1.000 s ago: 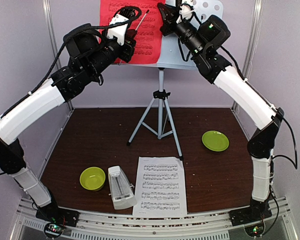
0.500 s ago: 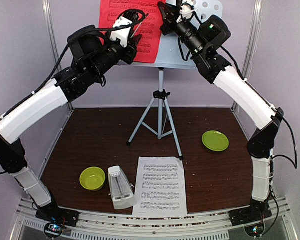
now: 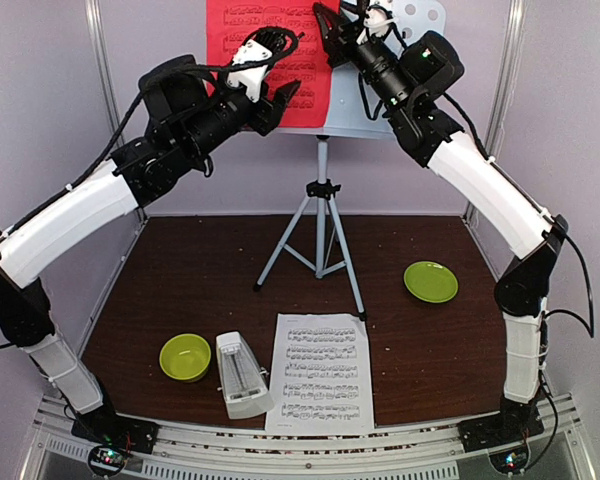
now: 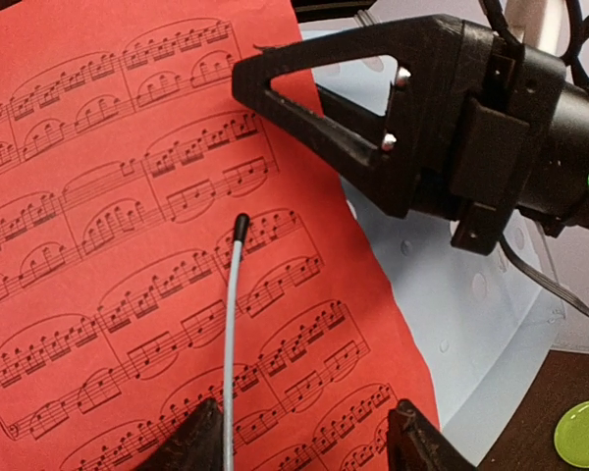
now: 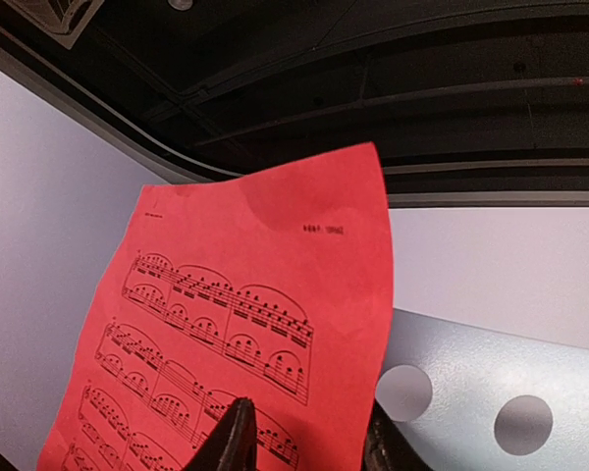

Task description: Set up the instrument practice props

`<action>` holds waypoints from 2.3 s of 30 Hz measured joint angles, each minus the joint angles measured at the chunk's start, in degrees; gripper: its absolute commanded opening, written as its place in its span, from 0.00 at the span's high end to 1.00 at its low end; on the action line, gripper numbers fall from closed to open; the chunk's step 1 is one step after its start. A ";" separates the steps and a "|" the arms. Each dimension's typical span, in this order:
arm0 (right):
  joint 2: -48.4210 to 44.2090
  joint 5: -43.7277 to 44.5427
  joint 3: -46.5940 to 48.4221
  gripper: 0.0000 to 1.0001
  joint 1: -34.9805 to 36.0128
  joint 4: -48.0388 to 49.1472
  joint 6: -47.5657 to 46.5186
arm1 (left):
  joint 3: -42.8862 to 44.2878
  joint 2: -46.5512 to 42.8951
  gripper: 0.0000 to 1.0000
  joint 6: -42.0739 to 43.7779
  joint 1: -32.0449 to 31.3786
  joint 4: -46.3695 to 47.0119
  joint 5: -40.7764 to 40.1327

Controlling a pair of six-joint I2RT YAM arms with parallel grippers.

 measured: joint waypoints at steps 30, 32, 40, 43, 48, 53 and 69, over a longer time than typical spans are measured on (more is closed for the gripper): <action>-22.93 2.03 -27.43 0.11 -0.22 -1.77 5.84 | -11.91 -17.05 0.13 -6.64 -1.55 -15.04 2.69; -27.23 2.23 -32.46 0.11 -0.22 -2.84 7.74 | -13.38 -18.40 0.13 -7.34 -2.16 -17.57 3.34; -43.06 1.01 -49.90 0.21 -0.22 -11.10 18.05 | -17.38 -20.79 0.16 -11.80 -3.13 -28.02 8.02; -48.09 0.55 -56.83 0.22 -0.20 -14.93 22.40 | -19.43 -20.68 0.18 -14.01 -3.43 -30.69 9.11; -54.27 0.39 -67.95 0.23 -0.22 -22.77 29.70 | -20.04 -18.49 0.22 -16.39 -4.72 -35.63 10.10; -58.99 -0.20 -77.61 0.23 -0.22 -30.18 35.28 | -20.06 -13.90 0.23 -18.10 -6.84 -39.47 11.45; -54.12 -13.66 -101.42 0.34 -5.03 -37.20 53.07 | -14.29 10.62 0.28 -22.23 -8.46 -46.88 16.20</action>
